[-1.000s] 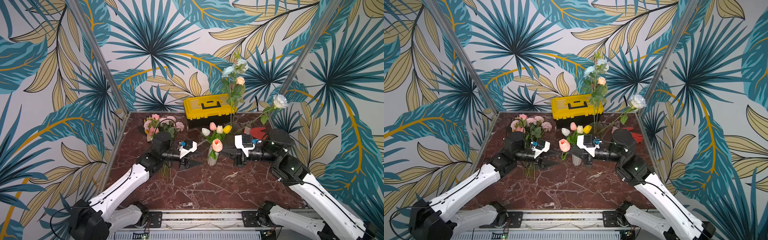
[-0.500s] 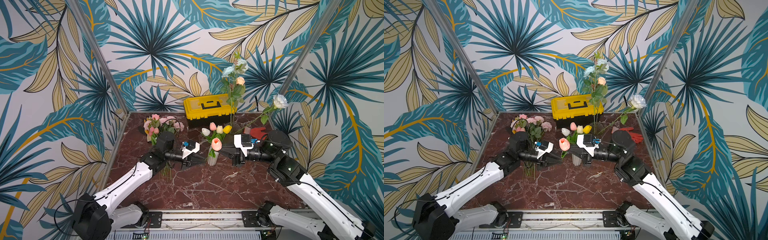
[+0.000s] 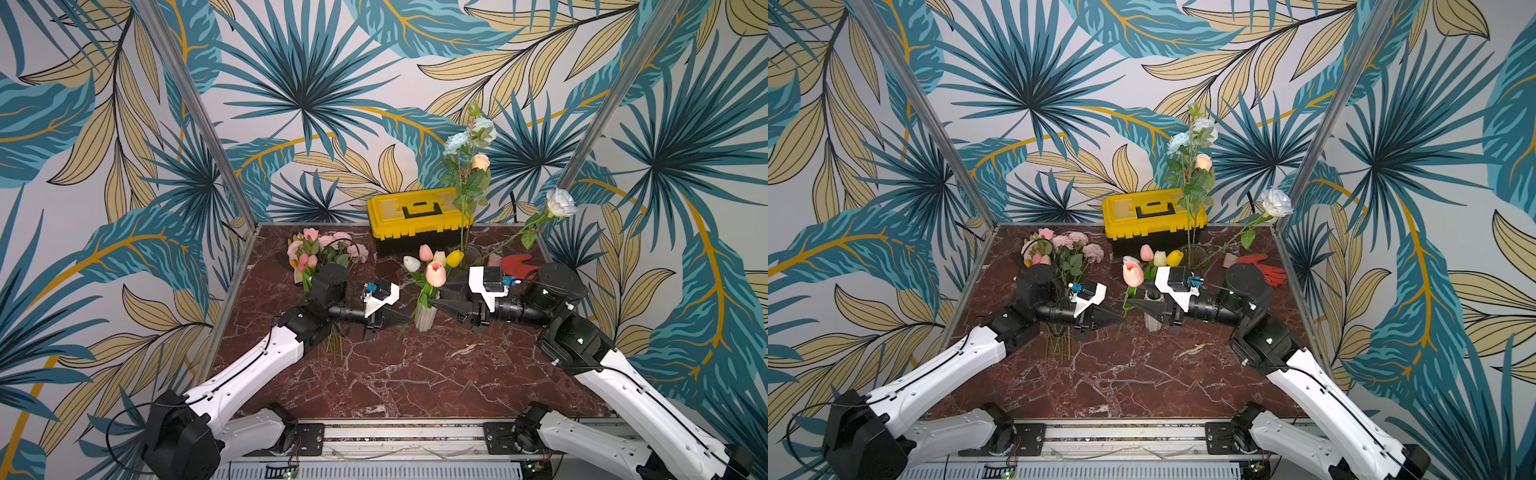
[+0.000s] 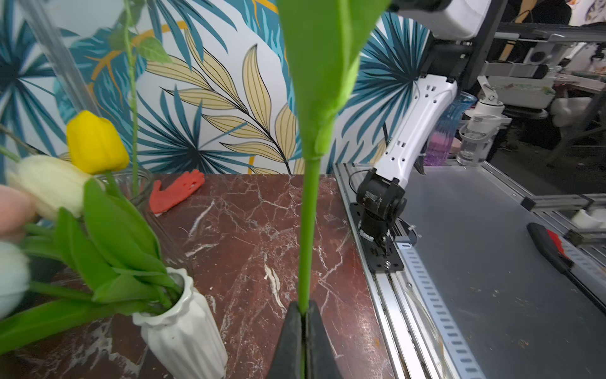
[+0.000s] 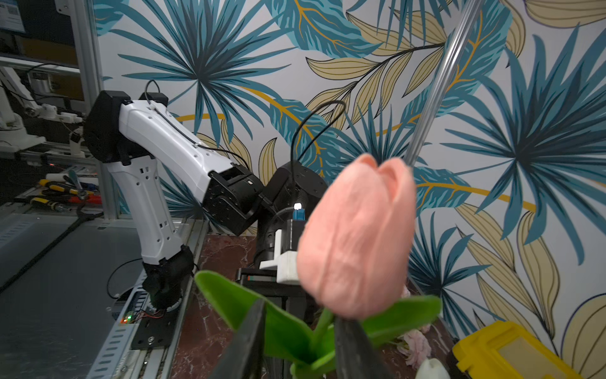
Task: Pick out pink flowers from the vase
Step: Place the flower at the center of the board.
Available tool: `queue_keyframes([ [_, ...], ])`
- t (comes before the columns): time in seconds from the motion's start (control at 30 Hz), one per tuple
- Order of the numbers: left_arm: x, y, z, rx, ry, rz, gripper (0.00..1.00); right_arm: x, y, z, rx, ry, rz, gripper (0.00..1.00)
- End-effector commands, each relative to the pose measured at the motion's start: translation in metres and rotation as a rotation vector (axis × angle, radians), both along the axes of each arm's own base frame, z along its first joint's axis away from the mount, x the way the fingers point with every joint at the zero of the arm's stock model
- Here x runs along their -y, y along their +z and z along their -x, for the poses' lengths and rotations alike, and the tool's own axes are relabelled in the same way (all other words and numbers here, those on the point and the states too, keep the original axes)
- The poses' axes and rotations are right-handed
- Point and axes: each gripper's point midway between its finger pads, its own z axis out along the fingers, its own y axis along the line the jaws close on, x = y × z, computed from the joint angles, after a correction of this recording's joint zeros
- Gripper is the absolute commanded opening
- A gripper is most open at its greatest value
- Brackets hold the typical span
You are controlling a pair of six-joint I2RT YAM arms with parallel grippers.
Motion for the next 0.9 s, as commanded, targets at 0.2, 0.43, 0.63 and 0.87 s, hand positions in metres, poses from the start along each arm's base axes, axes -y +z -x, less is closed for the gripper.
queue_keyframes([
  [0.2, -0.072, 0.023, -0.042, -0.109, 0.631, 0.162, 0.00, 0.031, 0.014, 0.011, 0.075, -0.130, -0.001, 0.46],
  [0.43, -0.178, -0.051, -0.081, -0.431, 1.295, -0.026, 0.00, 0.033, 0.012, 0.011, 0.065, -0.141, -0.002, 0.46],
  [0.63, -0.212, -0.118, -0.093, -0.726, 1.408, -0.179, 0.00, 0.029, 0.000, 0.007, 0.028, -0.134, -0.004, 0.46],
  [0.87, -0.221, -0.156, -0.110, -0.780, 1.446, -0.308, 0.00, 0.029, -0.004, 0.008, 0.034, -0.130, -0.012, 0.46],
])
